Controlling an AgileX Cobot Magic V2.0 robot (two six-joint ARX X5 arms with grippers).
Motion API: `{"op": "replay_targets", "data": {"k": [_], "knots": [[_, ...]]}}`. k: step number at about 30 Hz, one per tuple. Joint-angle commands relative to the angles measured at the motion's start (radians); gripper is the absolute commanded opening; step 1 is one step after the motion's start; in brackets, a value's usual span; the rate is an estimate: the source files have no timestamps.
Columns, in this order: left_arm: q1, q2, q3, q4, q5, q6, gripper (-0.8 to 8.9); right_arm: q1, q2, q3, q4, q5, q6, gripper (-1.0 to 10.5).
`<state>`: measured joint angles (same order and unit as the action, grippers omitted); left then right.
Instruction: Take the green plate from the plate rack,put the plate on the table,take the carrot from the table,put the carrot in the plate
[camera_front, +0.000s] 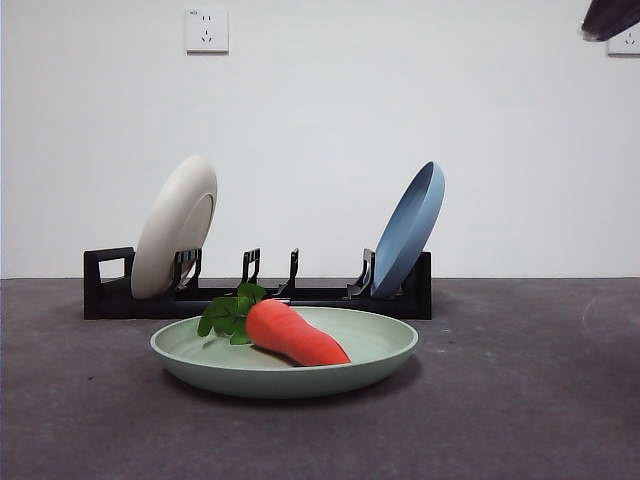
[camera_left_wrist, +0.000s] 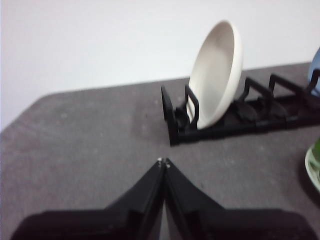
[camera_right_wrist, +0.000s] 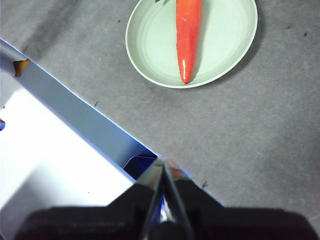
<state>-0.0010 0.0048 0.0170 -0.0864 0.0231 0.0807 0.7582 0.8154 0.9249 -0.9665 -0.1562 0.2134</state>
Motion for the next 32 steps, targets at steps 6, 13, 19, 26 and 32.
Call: {"op": "replay_targets", "data": {"k": [6, 13, 19, 26, 32], "knots": [[0.003, -0.003, -0.013, -0.087, 0.015, -0.057, -0.03, 0.002, 0.000, -0.003, 0.003, 0.002, 0.003, 0.0], [0.003, -0.003, -0.013, -0.088, 0.008, -0.055, -0.03, 0.002, 0.000, -0.003, 0.003, 0.002, 0.003, 0.0], [0.003, -0.003, -0.013, -0.088, 0.008, -0.055, -0.03, 0.002, 0.000, -0.003, 0.003, 0.002, 0.003, 0.0], [0.003, -0.003, -0.013, -0.088, 0.008, -0.055, -0.03, 0.002, 0.000, -0.003, 0.003, 0.002, 0.003, 0.0], [0.003, -0.003, -0.013, -0.088, 0.008, -0.055, -0.03, -0.063, -0.056, -0.007, 0.060, 0.095, -0.079, 0.0]]}}
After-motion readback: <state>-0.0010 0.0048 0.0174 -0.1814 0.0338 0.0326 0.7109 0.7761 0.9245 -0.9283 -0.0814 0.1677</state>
